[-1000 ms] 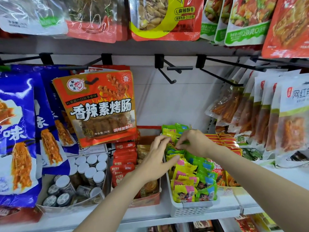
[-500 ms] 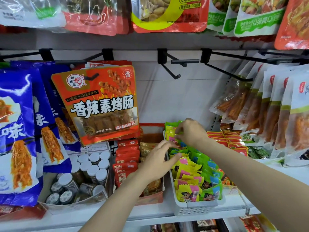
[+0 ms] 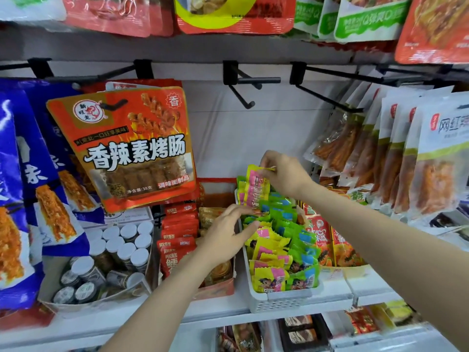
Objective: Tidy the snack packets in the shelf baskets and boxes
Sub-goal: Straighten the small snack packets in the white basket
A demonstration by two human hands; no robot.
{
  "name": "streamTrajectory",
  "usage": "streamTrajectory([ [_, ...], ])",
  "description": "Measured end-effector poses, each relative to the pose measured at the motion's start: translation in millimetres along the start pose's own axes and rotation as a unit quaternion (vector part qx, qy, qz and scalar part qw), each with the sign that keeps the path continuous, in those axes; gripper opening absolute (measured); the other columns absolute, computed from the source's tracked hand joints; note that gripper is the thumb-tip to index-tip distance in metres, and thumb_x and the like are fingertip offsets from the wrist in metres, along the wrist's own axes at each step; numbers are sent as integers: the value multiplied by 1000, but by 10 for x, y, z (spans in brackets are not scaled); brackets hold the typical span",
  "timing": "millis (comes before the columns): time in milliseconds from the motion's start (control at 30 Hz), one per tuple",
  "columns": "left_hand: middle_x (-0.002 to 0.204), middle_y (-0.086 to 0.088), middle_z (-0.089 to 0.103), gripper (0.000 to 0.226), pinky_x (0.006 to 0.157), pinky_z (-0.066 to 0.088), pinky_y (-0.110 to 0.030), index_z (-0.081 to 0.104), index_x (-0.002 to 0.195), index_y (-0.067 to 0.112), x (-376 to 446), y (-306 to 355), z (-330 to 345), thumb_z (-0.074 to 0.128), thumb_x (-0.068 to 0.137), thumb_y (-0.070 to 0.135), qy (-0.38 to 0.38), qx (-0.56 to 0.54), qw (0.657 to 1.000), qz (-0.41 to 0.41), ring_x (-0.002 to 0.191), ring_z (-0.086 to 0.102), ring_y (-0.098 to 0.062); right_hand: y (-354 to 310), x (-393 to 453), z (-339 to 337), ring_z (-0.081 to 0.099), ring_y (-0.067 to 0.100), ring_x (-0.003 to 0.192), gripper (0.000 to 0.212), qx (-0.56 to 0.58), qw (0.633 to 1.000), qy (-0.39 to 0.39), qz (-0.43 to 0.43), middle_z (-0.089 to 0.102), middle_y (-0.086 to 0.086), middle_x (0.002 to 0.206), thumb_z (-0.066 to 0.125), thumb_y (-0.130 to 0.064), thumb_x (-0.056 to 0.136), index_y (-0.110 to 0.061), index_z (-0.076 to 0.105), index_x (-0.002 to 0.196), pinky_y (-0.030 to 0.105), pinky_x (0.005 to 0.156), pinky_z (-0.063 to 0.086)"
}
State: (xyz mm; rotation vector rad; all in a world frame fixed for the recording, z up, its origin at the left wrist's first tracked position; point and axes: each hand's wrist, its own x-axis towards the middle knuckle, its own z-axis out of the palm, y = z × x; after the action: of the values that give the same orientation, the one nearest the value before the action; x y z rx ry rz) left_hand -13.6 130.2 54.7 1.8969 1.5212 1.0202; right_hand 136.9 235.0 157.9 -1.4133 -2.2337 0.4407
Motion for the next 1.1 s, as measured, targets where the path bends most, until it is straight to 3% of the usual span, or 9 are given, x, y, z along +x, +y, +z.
streamTrajectory([
  [100,114,18,54,31,91,37,-10,62,118,28,33,56,39,57,94,47,13,-6,999,-31,110,51,2,60,-58,-253,64,31,74,17,36,999,32,-20,69,15,94,65,-24,93,-11,56,99,38,71,51],
  [167,107,21,57,25,86,41,-13,61,113,33,79,121,48,57,93,48,25,-71,993,-87,105,56,-2,82,-118,-415,68,22,70,13,146,986,76,-2,67,13,89,66,-20,92,-16,54,89,45,70,59],
  [267,103,16,61,54,93,48,-29,44,135,24,204,212,18,62,91,49,42,-187,963,-188,101,59,-4,92,-210,-618,69,10,66,20,270,954,125,34,68,12,89,69,-16,90,-22,54,78,38,63,62],
  [367,109,13,58,77,102,42,-38,26,149,21,274,284,4,67,88,45,29,-244,937,-250,108,55,-12,70,-268,-774,70,26,79,19,334,928,146,78,67,16,92,68,-15,90,-18,53,78,43,67,61],
  [567,137,12,50,58,101,37,-30,40,145,26,215,455,-31,51,95,52,-3,-317,924,-215,125,46,-8,41,-427,-959,65,15,63,15,431,884,126,133,63,15,87,63,-10,93,-9,49,88,25,51,58],
  [700,107,13,74,16,74,48,-9,65,111,23,88,628,-80,54,100,27,99,-375,909,-154,98,66,3,-6,-506,-971,64,19,65,15,454,872,113,145,64,17,86,64,-10,91,-4,52,96,23,46,56],
  [833,96,-12,74,15,70,55,-23,62,103,1,-83,697,-128,58,97,14,126,-434,881,-141,86,71,-19,-39,-504,-978,65,9,51,13,442,878,112,145,65,13,79,66,-9,91,-3,55,94,25,47,57],
  [1000,103,-20,73,19,72,57,-25,60,99,1,-222,757,-170,61,93,19,110,-479,860,-138,89,72,-26,-72,-478,-970,63,5,44,14,422,886,108,158,64,9,73,66,-9,91,-2,56,97,21,42,52],
  [1100,116,-26,67,26,78,58,-33,58,99,1,-231,786,-180,62,87,24,91,-545,820,-149,101,65,-34,-99,-482,-987,64,6,46,11,431,883,106,154,64,8,72,65,-10,92,-4,55,92,22,43,53],
])
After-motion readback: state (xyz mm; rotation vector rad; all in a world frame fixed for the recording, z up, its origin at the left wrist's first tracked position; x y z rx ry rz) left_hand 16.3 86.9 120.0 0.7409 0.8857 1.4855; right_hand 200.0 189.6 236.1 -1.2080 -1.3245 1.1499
